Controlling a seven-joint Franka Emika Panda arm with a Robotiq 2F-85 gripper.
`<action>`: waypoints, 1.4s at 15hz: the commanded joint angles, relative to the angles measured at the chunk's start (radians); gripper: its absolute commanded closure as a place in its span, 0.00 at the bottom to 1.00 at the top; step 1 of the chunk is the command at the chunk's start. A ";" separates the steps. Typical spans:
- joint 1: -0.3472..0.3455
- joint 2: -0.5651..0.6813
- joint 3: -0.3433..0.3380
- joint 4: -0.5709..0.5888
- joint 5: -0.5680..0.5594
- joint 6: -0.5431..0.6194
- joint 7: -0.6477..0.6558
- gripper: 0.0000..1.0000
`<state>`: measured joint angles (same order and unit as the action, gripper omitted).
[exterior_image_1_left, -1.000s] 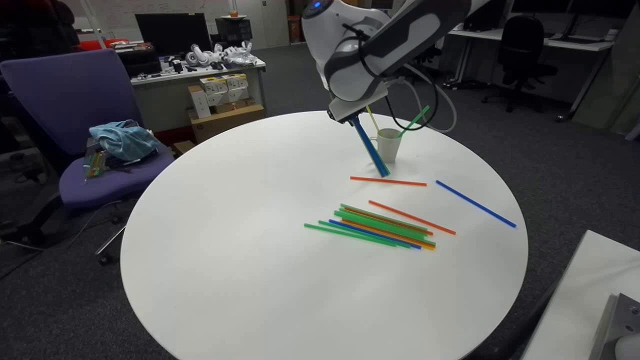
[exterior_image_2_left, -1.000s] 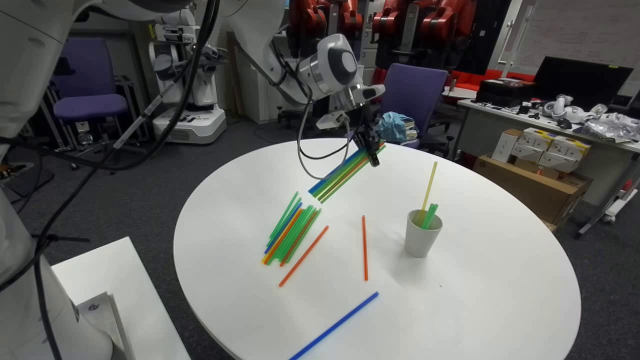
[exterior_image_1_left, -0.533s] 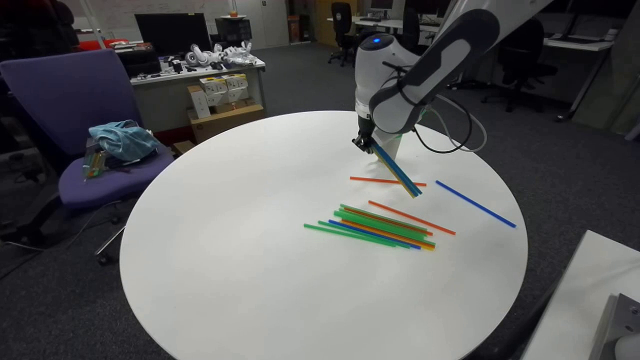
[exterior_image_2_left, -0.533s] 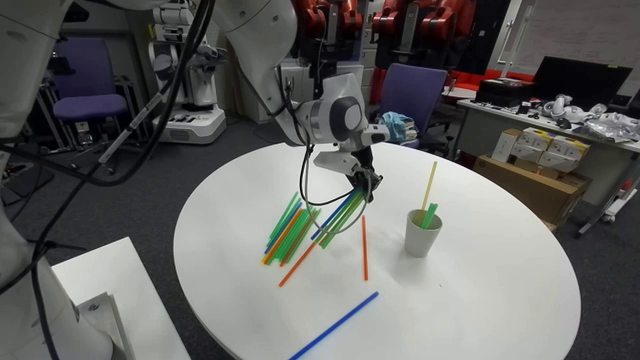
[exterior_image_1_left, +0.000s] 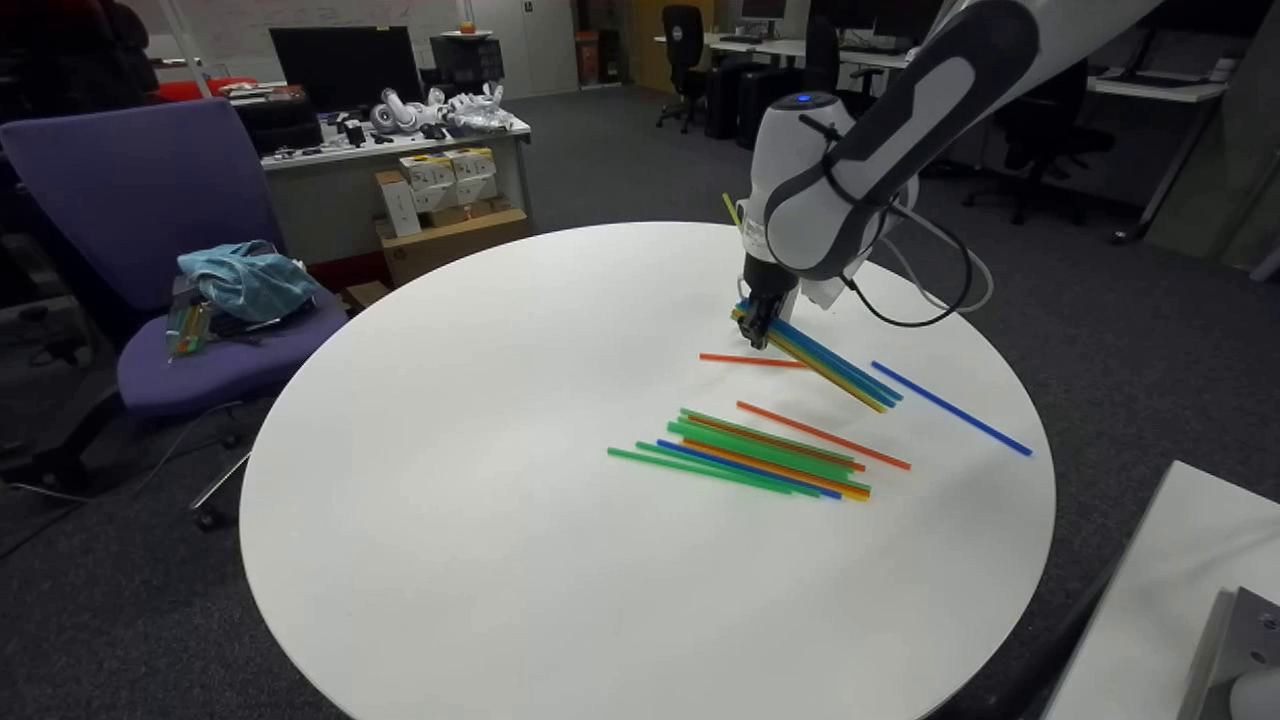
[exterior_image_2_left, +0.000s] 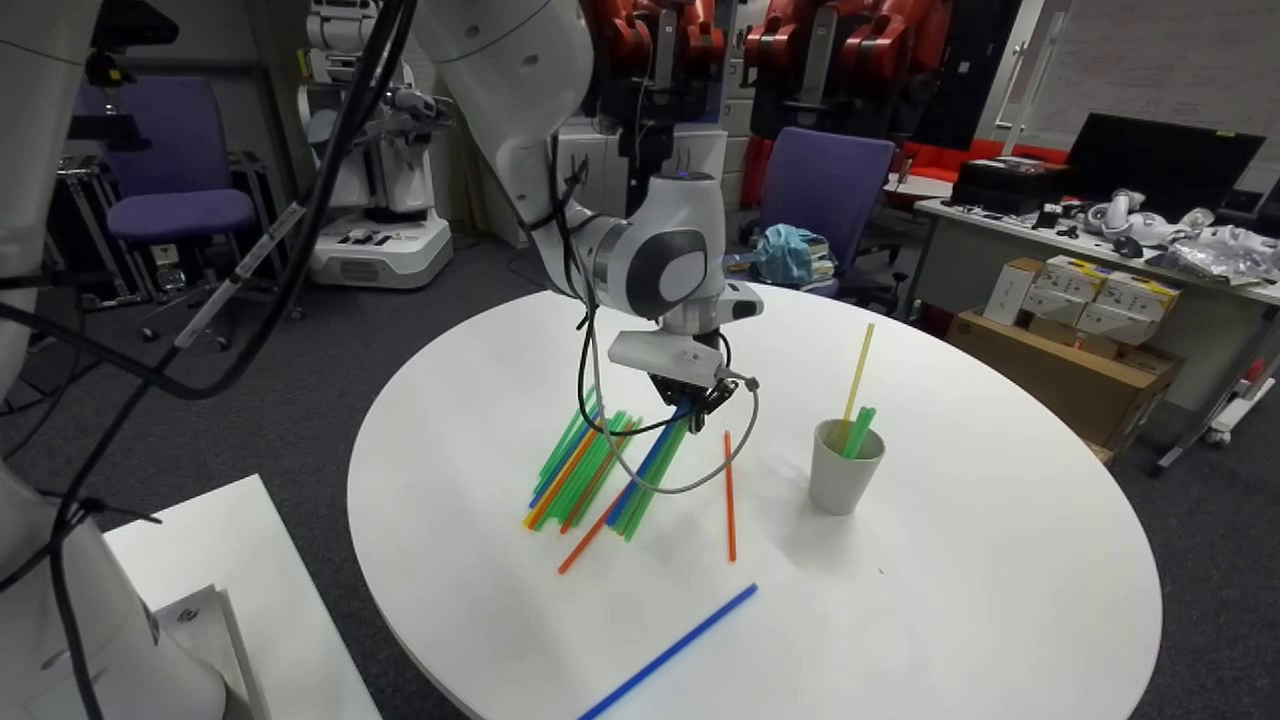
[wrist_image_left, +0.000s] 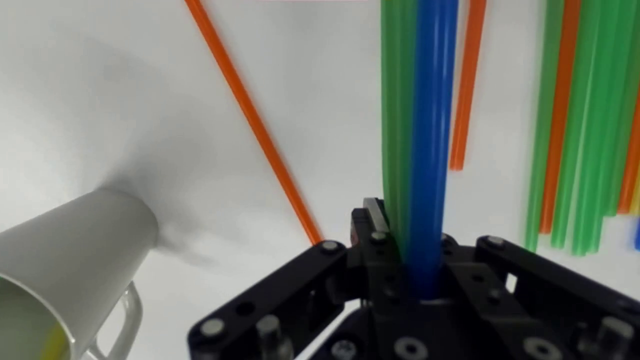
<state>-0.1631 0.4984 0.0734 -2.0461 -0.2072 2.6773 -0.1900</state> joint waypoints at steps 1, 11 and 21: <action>-0.027 -0.060 0.026 -0.054 0.084 -0.074 -0.159 0.99; -0.090 -0.029 0.059 -0.022 0.357 -0.237 -0.386 0.99; -0.069 0.029 0.030 0.009 0.356 -0.233 -0.352 0.99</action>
<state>-0.2355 0.5194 0.1035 -2.0529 0.1473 2.4515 -0.5445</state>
